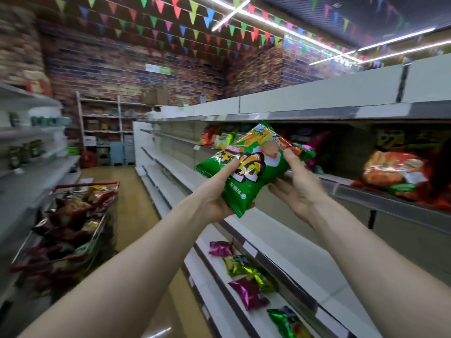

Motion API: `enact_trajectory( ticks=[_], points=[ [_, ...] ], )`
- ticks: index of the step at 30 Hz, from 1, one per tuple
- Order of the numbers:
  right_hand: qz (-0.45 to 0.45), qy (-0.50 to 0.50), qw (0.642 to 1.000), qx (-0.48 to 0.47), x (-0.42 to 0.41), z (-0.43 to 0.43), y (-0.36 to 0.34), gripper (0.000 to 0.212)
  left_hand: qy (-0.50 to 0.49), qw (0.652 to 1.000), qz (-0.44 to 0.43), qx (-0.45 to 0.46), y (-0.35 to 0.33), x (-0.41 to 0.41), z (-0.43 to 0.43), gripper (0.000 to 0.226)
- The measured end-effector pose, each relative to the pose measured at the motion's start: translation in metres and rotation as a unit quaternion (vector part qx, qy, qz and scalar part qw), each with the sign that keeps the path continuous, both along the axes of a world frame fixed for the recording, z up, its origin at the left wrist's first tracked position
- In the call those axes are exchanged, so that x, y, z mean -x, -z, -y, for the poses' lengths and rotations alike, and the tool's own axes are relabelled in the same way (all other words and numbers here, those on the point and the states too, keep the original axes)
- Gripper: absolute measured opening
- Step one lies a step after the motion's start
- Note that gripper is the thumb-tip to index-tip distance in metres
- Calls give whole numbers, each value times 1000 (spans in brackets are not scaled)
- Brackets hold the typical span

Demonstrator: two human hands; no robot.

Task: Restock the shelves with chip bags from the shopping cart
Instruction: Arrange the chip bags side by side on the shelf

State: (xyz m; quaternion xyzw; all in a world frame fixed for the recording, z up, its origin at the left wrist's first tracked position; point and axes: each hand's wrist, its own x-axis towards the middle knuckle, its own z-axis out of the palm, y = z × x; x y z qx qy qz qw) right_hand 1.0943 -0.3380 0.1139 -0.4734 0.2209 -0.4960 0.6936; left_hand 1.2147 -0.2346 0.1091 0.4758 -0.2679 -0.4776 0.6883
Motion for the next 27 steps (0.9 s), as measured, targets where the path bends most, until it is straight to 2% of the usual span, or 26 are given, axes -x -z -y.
enact_trajectory(
  ticks=[4,9,12,14,16,19,21,23,24,27],
  points=[
    [-74,-10,997,34,-46,38,3,37,-32,999,18,-23,0,-67,7,43],
    [-175,-22,976,124,-121,82,4,67,-80,993,49,-70,4,-148,28,35],
    [-214,-48,963,158,-166,105,1,63,-98,989,63,-92,4,-193,46,42],
    [-245,-70,950,182,-192,120,-2,57,-100,987,77,-98,3,-223,54,60],
    [-257,-70,942,202,-219,137,-5,63,-99,984,97,-108,2,-253,60,77],
    [-242,-96,944,202,-260,152,-9,82,-113,977,127,-132,0,-288,66,66],
    [-221,-130,948,189,-288,157,-10,74,-109,974,144,-138,-3,-308,70,53],
    [-209,-145,949,184,-320,164,-9,50,-111,972,154,-137,-6,-333,75,50],
    [-202,-153,952,174,-336,168,-7,45,-118,972,155,-134,-7,-347,77,51],
    [-175,-158,963,133,-385,176,-1,37,-150,983,82,-70,-7,-395,80,58]
  ],
)
